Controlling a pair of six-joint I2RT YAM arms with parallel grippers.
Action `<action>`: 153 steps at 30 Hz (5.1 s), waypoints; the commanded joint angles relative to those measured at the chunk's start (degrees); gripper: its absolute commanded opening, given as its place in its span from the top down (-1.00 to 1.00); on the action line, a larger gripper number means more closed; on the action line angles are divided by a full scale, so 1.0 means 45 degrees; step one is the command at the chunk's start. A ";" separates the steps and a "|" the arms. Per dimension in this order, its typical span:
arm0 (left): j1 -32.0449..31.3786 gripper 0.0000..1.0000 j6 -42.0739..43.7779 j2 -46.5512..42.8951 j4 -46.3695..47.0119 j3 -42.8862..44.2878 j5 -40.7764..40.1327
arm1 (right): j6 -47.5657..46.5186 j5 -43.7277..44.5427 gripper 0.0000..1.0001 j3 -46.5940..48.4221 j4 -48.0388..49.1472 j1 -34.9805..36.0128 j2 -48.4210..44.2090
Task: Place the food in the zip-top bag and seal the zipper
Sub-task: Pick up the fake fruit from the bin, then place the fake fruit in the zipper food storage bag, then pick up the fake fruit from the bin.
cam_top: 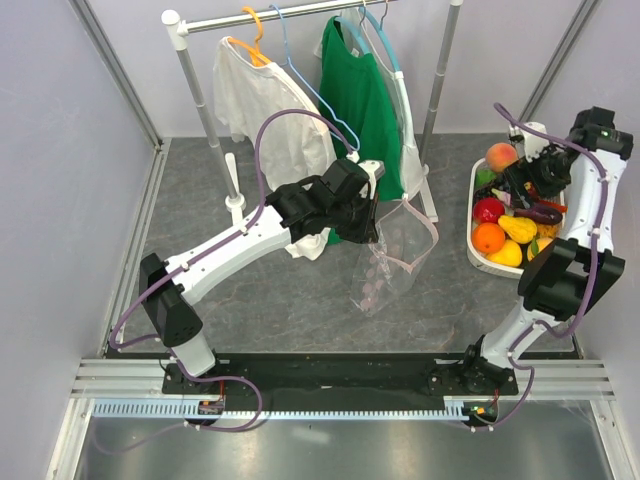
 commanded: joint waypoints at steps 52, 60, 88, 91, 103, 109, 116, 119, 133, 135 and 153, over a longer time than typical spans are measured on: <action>-0.0045 0.96 0.0156 -0.0118 0.0508 -0.0464 -0.0016 | 0.6085 0.2073 -0.07 -0.5443 0.2669 0.2452 -0.1948; -0.0026 0.96 0.0293 -0.0294 0.0528 -0.0971 -0.0056 | 0.5950 -0.0730 0.28 -0.3803 0.1186 0.2198 -0.3061; -0.0006 0.96 0.0899 -0.0332 0.0547 -0.0913 0.0159 | 0.7316 -0.1581 -0.58 -0.5229 0.2375 0.9327 -0.5835; 0.0013 0.96 0.0938 -0.0333 0.0528 -0.0952 0.0276 | 0.7530 -0.1152 -0.96 -0.4820 0.2337 0.9307 -0.5952; 0.0169 0.96 0.0918 -0.0411 0.0664 -0.1050 0.0804 | 0.3804 -0.3182 -0.96 -0.0976 -0.1294 0.3710 -0.3205; 0.0169 0.96 0.1016 -0.0430 0.0821 -0.1128 0.1077 | 0.1850 -0.1387 -0.96 0.0609 -0.1843 0.1557 -0.1308; 0.0169 0.96 0.0958 -0.0391 0.0919 -0.1167 0.1311 | -0.0787 0.1056 -0.96 0.0106 -0.1259 0.0928 -0.1089; 0.0169 0.96 0.0860 -0.0372 0.0977 -0.1206 0.1487 | -0.1530 0.1446 -0.96 -0.0519 -0.0439 0.1045 -0.1362; 0.0169 0.96 0.0704 -0.0372 0.1075 -0.1460 0.1722 | -0.2469 0.5352 -0.79 -0.5555 0.4404 0.3408 -0.2671; 0.0169 0.96 0.0665 -0.0352 0.1075 -0.1440 0.1722 | -0.2663 0.5782 -0.77 -0.6084 0.5202 0.3603 -0.2807; 0.0189 0.96 0.0625 -0.0333 0.1075 -0.1440 0.1683 | -0.2938 0.6741 -0.53 -0.8156 0.7355 0.3858 -0.2535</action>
